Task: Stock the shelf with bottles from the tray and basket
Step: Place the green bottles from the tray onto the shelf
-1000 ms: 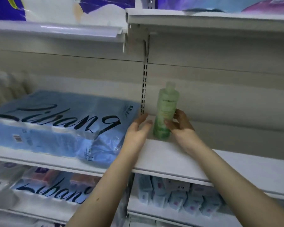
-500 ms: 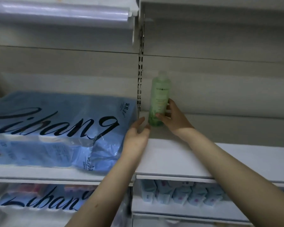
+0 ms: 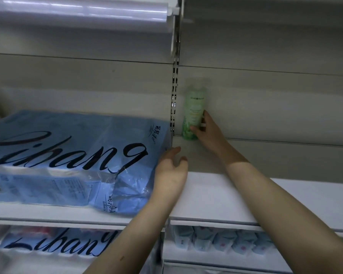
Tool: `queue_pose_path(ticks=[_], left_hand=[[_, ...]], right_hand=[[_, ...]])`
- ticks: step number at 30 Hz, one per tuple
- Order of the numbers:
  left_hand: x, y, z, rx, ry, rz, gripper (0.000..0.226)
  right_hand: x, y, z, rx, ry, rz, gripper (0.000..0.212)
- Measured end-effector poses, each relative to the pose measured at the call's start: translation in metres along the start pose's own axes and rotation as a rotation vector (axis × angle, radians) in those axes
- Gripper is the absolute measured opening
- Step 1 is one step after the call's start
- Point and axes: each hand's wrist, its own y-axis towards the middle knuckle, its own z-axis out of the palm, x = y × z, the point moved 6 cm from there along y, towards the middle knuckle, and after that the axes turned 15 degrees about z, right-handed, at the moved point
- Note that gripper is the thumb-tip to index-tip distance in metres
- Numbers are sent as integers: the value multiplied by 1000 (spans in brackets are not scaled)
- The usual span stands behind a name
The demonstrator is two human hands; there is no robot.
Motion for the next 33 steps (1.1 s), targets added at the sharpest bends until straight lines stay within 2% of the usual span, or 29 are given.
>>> queue_pose_path(ticks=[4, 9, 11, 14, 18, 22, 26, 29, 33], left_hand=[[-2, 0, 1, 8, 13, -6, 39], [-4, 0, 3, 34, 22, 23, 40], [-3, -1, 2, 42, -6, 32, 41], [-6, 1, 1, 60, -12, 82, 43], [-31, -4, 12, 160, 75, 266, 46], [-80, -40, 51, 315, -118, 321, 42], [-131, -121, 106, 555, -328, 379, 38], [-150, -201, 155, 716, -464, 330, 36], [-164, -328, 220, 887, -536, 218, 32]], right_hand=[[1, 0, -1, 1, -14, 10, 54], [-4, -28, -21, 94, -4, 195, 92], [-11, -51, -36, 64, -6, 255, 88], [-14, -93, -56, -97, 103, 248, 67], [-11, -165, -93, -335, 302, 158, 46], [-23, -254, -141, -545, 353, 142, 40], [-52, -366, -186, -723, 395, 220, 42], [-85, -457, -220, -829, 387, 308, 44], [-134, -586, -275, -950, 380, 416, 34]])
